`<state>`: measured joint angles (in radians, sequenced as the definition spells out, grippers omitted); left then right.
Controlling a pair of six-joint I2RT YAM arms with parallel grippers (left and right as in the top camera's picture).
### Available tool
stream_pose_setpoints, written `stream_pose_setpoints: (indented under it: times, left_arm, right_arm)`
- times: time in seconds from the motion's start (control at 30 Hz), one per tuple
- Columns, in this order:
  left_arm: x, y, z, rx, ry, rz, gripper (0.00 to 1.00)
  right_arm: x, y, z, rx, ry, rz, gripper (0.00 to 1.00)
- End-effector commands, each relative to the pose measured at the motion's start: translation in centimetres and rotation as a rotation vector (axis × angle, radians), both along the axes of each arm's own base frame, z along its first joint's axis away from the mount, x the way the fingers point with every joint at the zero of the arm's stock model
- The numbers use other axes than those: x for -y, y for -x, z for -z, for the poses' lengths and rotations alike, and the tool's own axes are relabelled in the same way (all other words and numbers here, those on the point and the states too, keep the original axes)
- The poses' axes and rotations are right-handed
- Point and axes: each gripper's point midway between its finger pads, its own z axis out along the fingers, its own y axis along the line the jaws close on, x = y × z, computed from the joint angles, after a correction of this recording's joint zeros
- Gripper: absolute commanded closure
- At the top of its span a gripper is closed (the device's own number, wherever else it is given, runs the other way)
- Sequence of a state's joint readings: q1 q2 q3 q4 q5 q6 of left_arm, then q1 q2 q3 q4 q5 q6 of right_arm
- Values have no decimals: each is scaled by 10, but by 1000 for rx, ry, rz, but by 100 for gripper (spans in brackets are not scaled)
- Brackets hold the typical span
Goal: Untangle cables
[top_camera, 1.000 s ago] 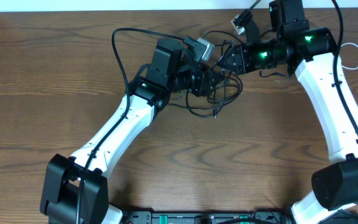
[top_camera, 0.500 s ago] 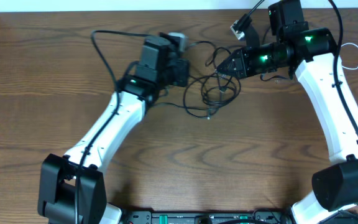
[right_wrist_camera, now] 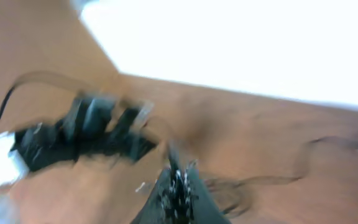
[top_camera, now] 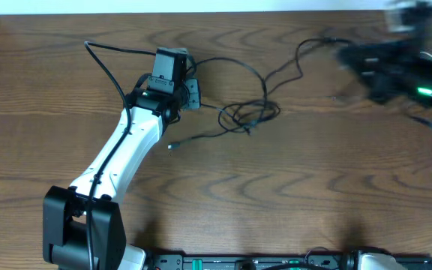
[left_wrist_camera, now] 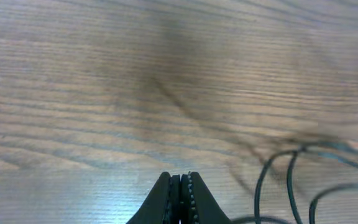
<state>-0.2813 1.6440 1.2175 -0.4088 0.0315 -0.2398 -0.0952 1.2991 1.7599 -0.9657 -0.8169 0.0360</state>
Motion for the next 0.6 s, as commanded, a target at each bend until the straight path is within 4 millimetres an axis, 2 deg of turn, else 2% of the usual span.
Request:
stream_pose_setpoints:
  times: [0.0,0.1,0.2,0.27,0.37,0.5,0.57]
  left_arm:
    - [-14,-1,2,-4,-41,-46,93]
    - [-26,1,5,-16,-86,-82,93]
    - [-41,5,8,-35,-146,-123,93]
    - [-48,9,11,-54,-167,-138,92]
    - [-50,12,13,-68,-172,-140,92]
    - [-41,7,9,-43,-169,-59,93]
    - [-35,4,-1,-9,-156,-16,93]
  right_arm:
    - [55,7,-30,53,-69,202,99]
    - [97,9,-47,97,-120,321,99]
    - [126,5,-51,104,-156,388,99]
    - [142,0,-47,82,-185,413,99]
    - [142,-8,-31,23,-216,364,99]
    - [122,-27,4,-85,-215,247,99]
    - [107,-34,20,-129,-206,187,99]
